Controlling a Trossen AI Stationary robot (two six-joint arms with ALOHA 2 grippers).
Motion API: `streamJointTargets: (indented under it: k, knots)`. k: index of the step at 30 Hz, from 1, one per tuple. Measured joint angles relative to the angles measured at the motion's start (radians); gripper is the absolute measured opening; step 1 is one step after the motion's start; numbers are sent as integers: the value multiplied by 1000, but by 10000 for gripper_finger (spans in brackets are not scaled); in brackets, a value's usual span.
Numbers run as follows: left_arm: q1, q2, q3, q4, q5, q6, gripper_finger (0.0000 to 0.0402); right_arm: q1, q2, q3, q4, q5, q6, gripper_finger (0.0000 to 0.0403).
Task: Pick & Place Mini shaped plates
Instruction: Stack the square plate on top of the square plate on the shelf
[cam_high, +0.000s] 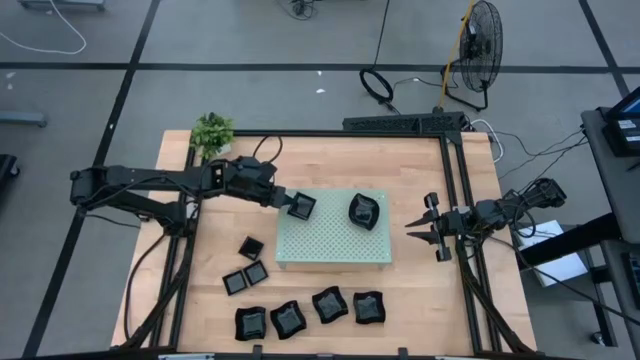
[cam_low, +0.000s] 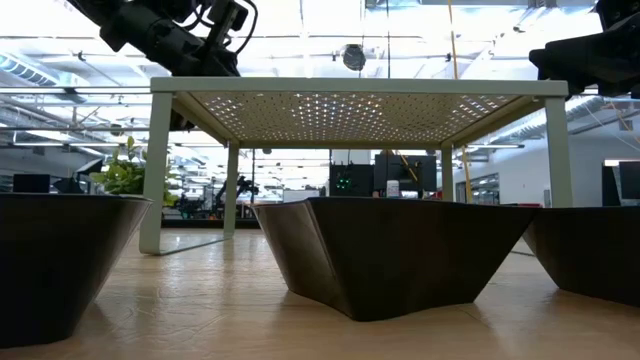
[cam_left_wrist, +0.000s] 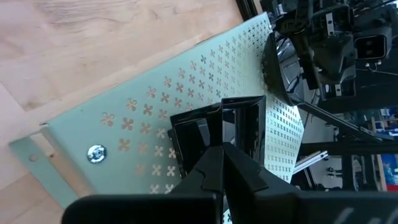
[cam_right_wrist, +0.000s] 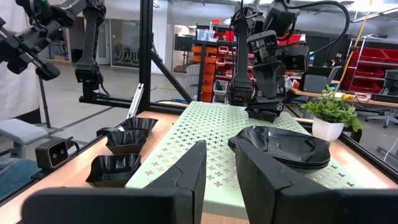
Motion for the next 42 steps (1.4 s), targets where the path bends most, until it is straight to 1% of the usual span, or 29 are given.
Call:
streamJointTargets:
  k: [8,35,38,42]
  knots:
    - [-6,0,0,0,1,1,20,0,0,0,0,0,0,75]
    - [-11,-1,0,-2,9,58,22,0,0,0,0,0,0,75]
    - [-11,-2,0,-2,22,73,33,0,0,0,0,0,0,75]
    - [-11,-10,0,2,28,84,75,0,0,0,0,0,0,75]
